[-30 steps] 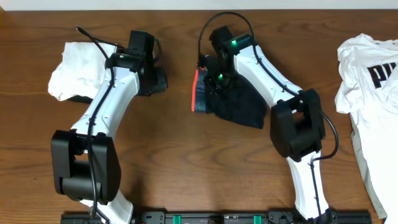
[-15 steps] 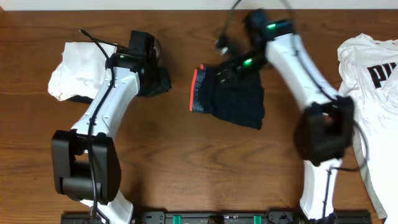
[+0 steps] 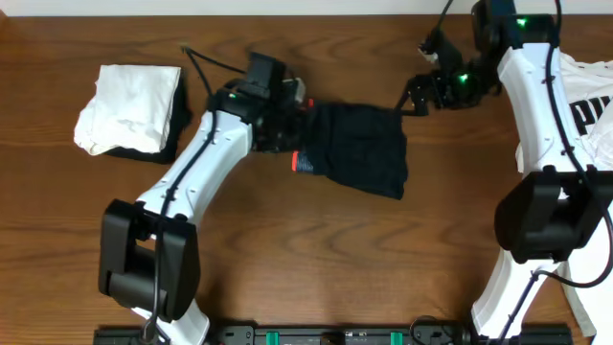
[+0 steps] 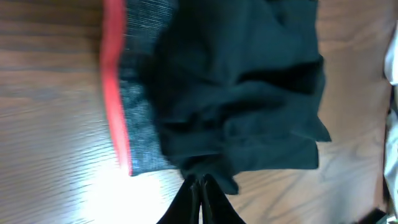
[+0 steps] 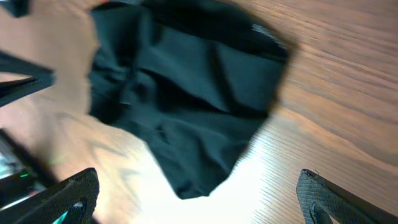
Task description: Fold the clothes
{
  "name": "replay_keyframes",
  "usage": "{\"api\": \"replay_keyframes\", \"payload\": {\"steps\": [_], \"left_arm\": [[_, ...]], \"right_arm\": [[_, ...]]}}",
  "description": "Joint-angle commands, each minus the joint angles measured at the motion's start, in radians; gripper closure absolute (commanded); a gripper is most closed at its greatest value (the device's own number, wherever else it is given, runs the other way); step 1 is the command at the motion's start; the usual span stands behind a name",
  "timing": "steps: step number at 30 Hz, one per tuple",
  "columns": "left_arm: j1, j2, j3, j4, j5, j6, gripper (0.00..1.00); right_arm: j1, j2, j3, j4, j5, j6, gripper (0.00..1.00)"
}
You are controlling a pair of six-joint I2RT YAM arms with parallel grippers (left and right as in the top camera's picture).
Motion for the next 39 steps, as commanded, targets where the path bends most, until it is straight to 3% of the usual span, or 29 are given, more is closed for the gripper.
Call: {"api": "replay_keyframes", "payload": {"steps": [1,6,22,28,33,39], "left_arm": [[-0.020,-0.015,0.006,0.002,0.017,0.021,0.94],[-0.079,-0.015,0.006,0.014,0.016,0.021,0.94],[-0.144,0.073,0.005,0.106,-0.050,0.013,0.94],[-0.140,0.164,0.005,0.069,-0.177,0.014,0.94],[-0.121,0.179,0.005,-0.019,-0.373,0.018,0.94],[-0.114,0.180,-0.003,-0.016,-0.407,0.018,0.94]], "right_arm": [[-0.014,0.000,0.002,0.000,0.119,0.003,0.01],[-0.015,0.000,0.002,0.027,0.235,0.003,0.01],[-0.013,0.000,0.002,0.029,0.234,0.003,0.01],[-0.012,0.000,0.002,0.029,0.234,0.003,0.01],[-0.012,0.000,0.002,0.029,0.234,0.003,0.01],[-0.012,0.000,0.002,0.029,0.234,0.003,0.01]]}}
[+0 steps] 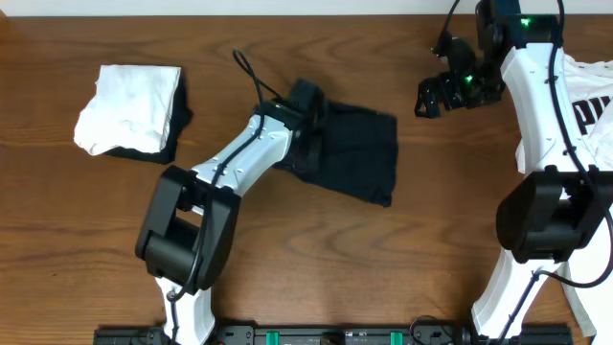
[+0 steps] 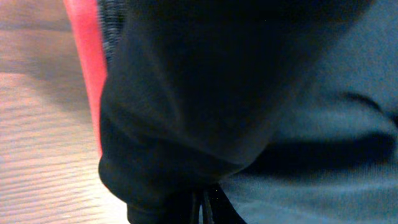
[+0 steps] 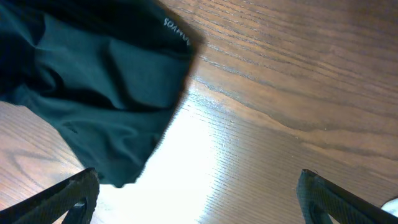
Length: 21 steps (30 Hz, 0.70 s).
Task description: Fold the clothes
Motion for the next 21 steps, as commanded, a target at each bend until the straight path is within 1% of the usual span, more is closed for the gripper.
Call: {"api": "replay_keyframes", "payload": {"steps": [1,3,5,8,11,14,19,21], "left_arm": [[0.004,-0.002,-0.004,0.003,-0.070,0.018,0.94],[0.003,-0.005,-0.003,-0.007,-0.066,0.017,0.94],[0.003,-0.031,-0.002,-0.020,-0.030,0.017,0.94],[0.003,-0.114,0.005,-0.021,0.001,0.016,0.94],[0.004,-0.220,0.005,0.023,0.003,0.016,0.94],[0.004,-0.289,0.005,0.079,0.002,0.016,0.94],[0.003,-0.284,0.005,0.153,0.021,0.002,0.94],[0.004,-0.259,0.005,0.173,0.058,-0.006,0.94]], "right_arm": [[-0.003,0.000,0.002,0.003,0.003,0.003,0.01],[-0.003,0.000,0.002,0.003,0.003,0.003,0.01],[-0.003,0.000,0.002,0.003,0.003,0.003,0.01],[-0.003,0.000,0.002,0.003,0.003,0.003,0.01],[-0.003,0.000,0.002,0.003,0.003,0.003,0.01],[-0.003,0.000,0.002,0.003,0.003,0.003,0.01],[-0.003,0.000,0.002,0.003,0.003,0.003,0.01],[-0.003,0.000,0.002,0.003,0.003,0.003,0.01]]}}
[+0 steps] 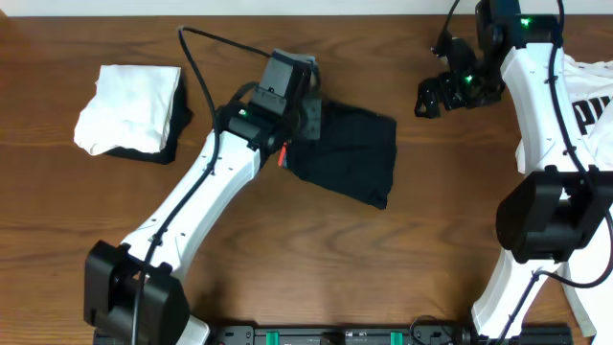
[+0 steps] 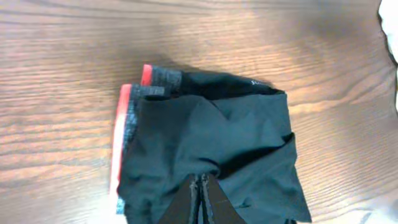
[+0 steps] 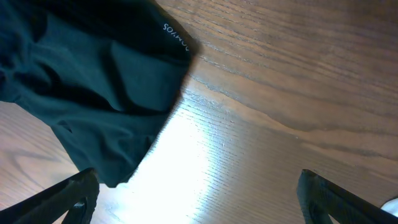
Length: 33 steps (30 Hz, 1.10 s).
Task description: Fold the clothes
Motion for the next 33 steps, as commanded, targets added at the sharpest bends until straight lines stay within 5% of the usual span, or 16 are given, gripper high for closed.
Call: {"api": "replay_keyframes", "payload": {"steps": [1,22,33], "left_arm": [[0.004,0.072,-0.001,0.024,0.068,-0.004,0.94],[0.109,0.469,-0.001,0.245,0.070,-0.007,0.94],[0.073,0.214,0.028,0.244,0.090,-0.046,0.93]], "right_arm": [[-0.003,0.000,0.002,0.003,0.003,0.003,0.01],[-0.003,0.000,0.002,0.003,0.003,0.003,0.01],[-0.003,0.000,0.002,0.003,0.003,0.003,0.01]]}}
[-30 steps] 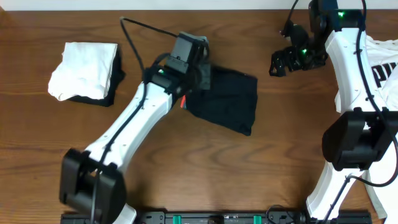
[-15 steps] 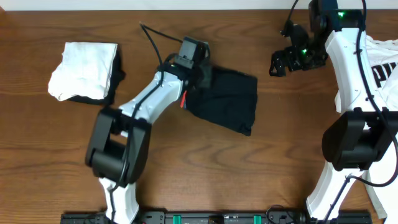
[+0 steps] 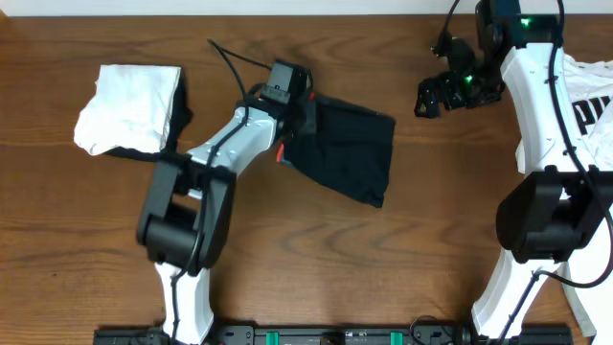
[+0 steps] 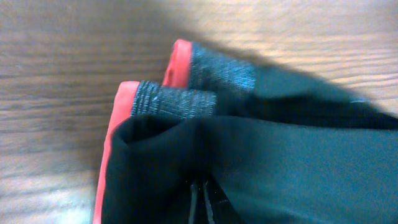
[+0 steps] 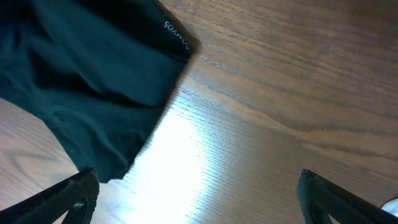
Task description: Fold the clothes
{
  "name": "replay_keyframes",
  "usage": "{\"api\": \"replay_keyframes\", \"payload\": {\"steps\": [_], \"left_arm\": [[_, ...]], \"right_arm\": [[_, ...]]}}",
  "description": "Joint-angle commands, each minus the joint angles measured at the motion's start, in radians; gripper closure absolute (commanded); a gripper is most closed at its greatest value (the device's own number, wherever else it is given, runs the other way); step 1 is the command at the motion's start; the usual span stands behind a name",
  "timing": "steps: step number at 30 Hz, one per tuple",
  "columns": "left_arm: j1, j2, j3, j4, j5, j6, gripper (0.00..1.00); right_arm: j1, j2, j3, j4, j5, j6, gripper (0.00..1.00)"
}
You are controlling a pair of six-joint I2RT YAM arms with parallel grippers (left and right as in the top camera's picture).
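Black shorts [image 3: 350, 153] with a red and grey waistband [image 4: 176, 99] lie folded in the middle of the wooden table. My left gripper [image 3: 306, 117] sits at their left, waistband end; in the left wrist view it [image 4: 200, 200] is shut, buried in a fold of the black cloth. My right gripper [image 3: 427, 97] hovers open to the right of the shorts, holding nothing. In the right wrist view the gripper [image 5: 199, 198] has its fingers [image 5: 73, 200] far apart over bare wood, with the shorts' corner [image 5: 87, 74] at upper left.
A folded pile, white garment [image 3: 132, 107] on top of a black one, lies at the far left. A white garment with black print [image 3: 589, 101] lies at the right edge behind my right arm. The table's back edge runs along the top.
My left gripper has dropped from well above the shorts to close over the waistband, still shut on the cloth. The shorts lie slightly flatter. The right arm has not moved.
My left gripper was shut on the shorts' left side while the open right gripper stood at their upper right corner. Then the right gripper stood farther right, clear of the cloth. The left gripper stayed shut on the fold, seen higher, and now low at the waistband.
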Motion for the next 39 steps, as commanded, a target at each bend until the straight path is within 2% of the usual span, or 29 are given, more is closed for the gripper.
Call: {"api": "replay_keyframes", "payload": {"steps": [1,4,9,15,19,27,30,33,39], "left_arm": [[-0.026,-0.172,0.023,-0.029,-0.007,-0.047,0.94],[-0.045,-0.235,0.022,-0.100,0.052,-0.084,0.94],[-0.071,-0.232,-0.001,-0.150,0.295,-0.083,0.94],[-0.077,-0.158,-0.022,-0.145,0.463,-0.082,0.94],[-0.077,-0.067,-0.022,-0.138,0.605,-0.036,0.94],[-0.073,0.103,-0.022,-0.176,0.625,-0.009,0.94],[-0.069,0.146,-0.023,-0.199,0.624,0.039,0.94],[-0.069,0.157,-0.024,-0.233,0.612,0.082,0.94],[-0.069,0.133,-0.016,-0.246,0.599,0.082,0.94]], "right_arm": [[-0.003,0.000,0.002,0.002,0.003,0.003,0.01],[-0.002,0.000,0.002,0.002,0.003,0.003,0.01],[-0.002,0.000,0.002,0.002,0.003,0.003,0.01],[-0.002,0.000,0.002,0.002,0.003,0.003,0.01],[-0.002,0.000,0.002,0.002,0.003,0.003,0.01],[-0.002,0.000,0.002,0.002,0.003,0.003,0.01],[-0.002,0.000,0.002,0.002,0.003,0.003,0.01],[-0.002,0.000,0.002,0.002,0.003,0.003,0.01],[-0.002,0.000,0.002,0.002,0.003,0.003,0.01]]}}
